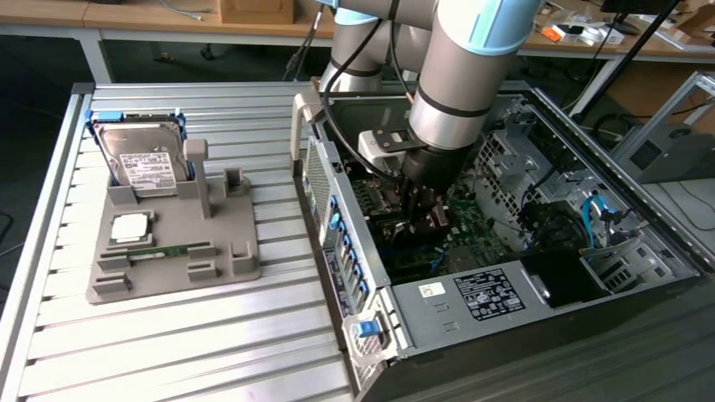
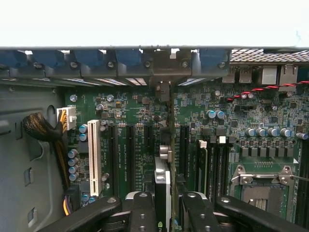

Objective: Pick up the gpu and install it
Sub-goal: 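Insert the gpu into the slot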

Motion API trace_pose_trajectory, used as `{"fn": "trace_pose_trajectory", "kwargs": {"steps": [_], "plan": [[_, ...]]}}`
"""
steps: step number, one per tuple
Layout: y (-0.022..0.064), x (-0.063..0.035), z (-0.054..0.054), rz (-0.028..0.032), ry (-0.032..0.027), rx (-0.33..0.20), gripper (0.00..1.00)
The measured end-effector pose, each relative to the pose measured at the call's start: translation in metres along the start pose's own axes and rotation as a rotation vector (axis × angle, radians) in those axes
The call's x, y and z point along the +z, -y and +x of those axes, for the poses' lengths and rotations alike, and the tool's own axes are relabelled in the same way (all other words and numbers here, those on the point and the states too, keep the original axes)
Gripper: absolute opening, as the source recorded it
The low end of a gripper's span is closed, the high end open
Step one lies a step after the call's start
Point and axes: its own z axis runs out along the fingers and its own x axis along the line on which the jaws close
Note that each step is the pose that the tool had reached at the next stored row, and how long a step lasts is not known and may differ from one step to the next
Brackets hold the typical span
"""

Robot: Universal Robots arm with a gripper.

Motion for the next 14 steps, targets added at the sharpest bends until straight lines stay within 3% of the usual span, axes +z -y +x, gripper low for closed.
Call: {"fn": "trace_pose_trajectory", "kwargs": {"steps": [14], "plan": [[-0.0007,0.0000,-0.0001,0.0000,-0.0001,0.000,0.27]]}}
